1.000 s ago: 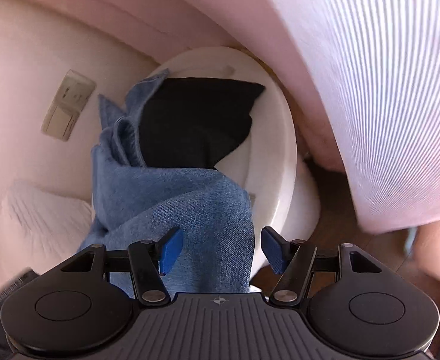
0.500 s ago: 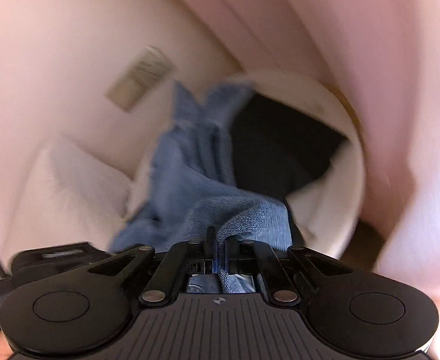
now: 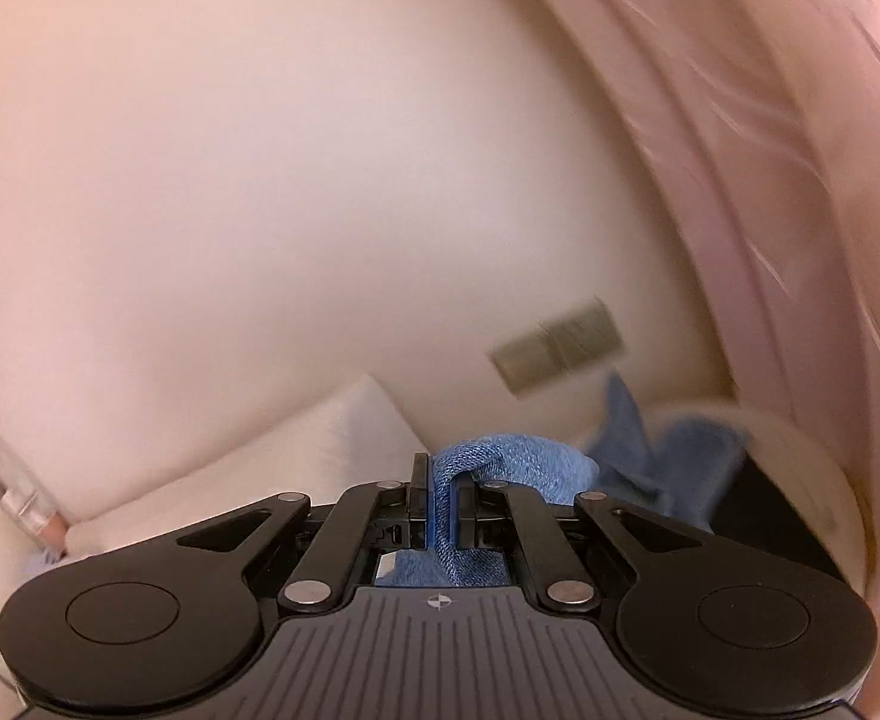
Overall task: Fold clothes
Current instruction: 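Grasp the blue jeans with the left gripper while the right gripper grasps another part, then lift the jeans out of the bin with both grippers and drop them on the bed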
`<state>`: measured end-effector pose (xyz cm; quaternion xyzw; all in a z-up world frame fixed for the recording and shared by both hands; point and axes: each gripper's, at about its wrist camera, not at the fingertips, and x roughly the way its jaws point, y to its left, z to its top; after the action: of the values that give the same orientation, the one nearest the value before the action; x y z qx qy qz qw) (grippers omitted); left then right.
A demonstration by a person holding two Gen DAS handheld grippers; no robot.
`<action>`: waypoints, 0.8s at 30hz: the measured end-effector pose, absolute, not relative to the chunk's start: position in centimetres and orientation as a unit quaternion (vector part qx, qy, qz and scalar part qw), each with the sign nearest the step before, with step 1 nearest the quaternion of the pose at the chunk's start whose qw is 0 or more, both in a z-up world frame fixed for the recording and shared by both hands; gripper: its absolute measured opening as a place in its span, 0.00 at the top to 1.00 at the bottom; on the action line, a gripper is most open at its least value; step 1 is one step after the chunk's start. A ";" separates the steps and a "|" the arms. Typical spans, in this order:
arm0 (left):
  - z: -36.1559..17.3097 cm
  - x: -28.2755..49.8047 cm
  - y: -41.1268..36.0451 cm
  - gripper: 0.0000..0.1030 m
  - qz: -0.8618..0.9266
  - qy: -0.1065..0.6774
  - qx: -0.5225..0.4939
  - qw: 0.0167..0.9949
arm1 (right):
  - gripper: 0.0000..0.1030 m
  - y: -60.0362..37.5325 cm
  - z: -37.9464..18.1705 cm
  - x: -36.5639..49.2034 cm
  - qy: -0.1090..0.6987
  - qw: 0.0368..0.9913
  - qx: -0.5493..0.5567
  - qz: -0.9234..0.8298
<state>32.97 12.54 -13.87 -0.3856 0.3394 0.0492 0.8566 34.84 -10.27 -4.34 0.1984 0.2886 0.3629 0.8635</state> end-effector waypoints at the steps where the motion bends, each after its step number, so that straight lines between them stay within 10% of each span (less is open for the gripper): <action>1: -12.8 32.6 12.7 0.99 0.047 0.326 -0.385 0.862 | 0.97 -9.8 -3.3 34.8 0.274 0.863 0.196 0.375; 12: 3.0 26.0 16.7 0.98 0.045 0.127 -0.352 0.926 | 0.97 -2.6 10.9 32.9 0.099 0.815 0.201 0.534; 24: 18.2 -0.5 20.7 0.99 0.227 -0.078 -0.253 0.937 | 0.97 8.4 24.7 18.1 0.001 0.623 0.244 0.743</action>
<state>-0.47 20.65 18.24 -0.2530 -0.0785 0.2269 0.9372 18.06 8.36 24.74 0.2438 0.0010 0.7432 0.6231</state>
